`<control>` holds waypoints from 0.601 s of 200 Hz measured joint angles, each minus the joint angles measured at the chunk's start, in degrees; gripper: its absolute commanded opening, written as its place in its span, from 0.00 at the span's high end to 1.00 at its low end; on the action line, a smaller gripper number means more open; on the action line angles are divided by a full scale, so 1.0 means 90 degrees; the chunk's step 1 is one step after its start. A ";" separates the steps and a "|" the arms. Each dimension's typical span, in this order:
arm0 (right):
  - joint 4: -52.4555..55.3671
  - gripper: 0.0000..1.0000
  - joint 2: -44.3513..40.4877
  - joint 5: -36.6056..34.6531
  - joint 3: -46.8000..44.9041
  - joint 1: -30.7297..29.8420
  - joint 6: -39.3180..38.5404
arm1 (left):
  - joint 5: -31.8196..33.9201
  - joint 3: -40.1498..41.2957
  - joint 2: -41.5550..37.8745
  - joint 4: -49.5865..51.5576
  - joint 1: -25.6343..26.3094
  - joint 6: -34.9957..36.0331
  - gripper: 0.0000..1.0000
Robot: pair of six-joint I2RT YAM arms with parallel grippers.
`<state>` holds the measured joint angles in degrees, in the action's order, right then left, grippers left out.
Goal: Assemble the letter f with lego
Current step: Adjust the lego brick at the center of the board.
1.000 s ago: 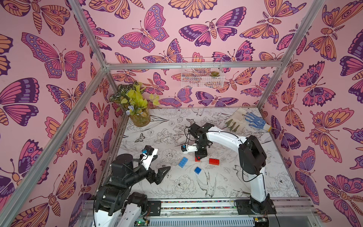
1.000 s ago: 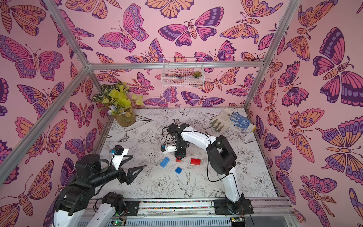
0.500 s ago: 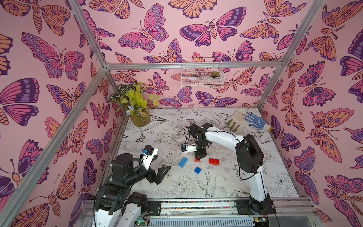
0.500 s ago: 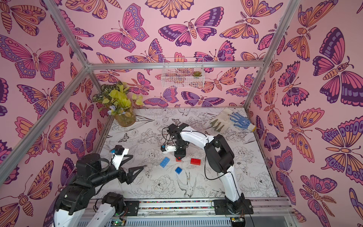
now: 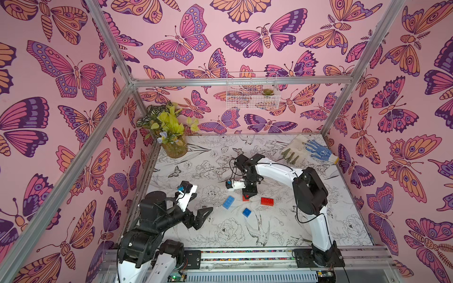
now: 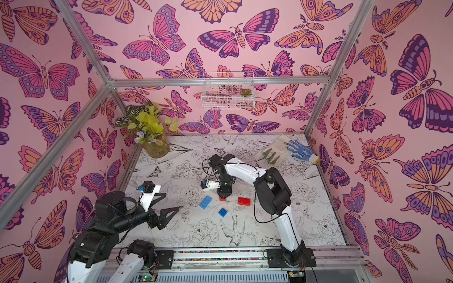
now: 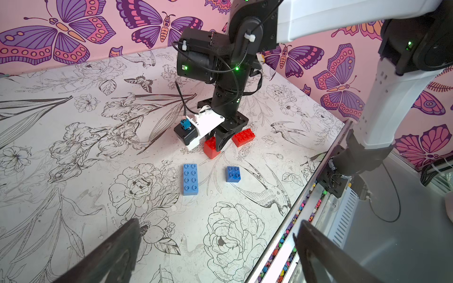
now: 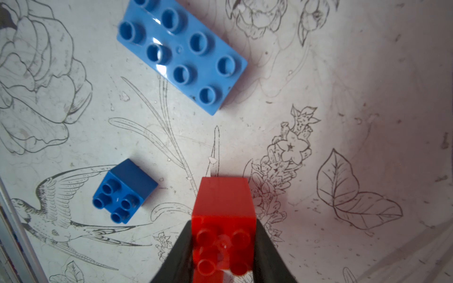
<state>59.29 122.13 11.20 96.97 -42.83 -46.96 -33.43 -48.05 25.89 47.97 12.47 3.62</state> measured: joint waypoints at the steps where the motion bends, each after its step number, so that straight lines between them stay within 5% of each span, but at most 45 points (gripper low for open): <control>1: 0.0000 0.82 0.0000 0.0000 0.0000 0.0000 0.0000 | 0.0000 0.0000 0.0000 0.0000 0.0000 0.0000 0.00; 66: -0.0017 0.76 0.0053 0.0000 0.0000 0.0002 0.0000 | 0.0002 0.0000 0.0000 0.0000 0.0036 0.0000 0.00; 120: -0.0017 0.61 0.0053 -0.0002 0.0000 0.0007 -0.0002 | 0.0002 0.0000 0.0000 0.0000 0.0041 0.0000 0.00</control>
<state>59.13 122.61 11.18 96.97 -42.76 -46.98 -33.41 -48.05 25.89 47.97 12.84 3.62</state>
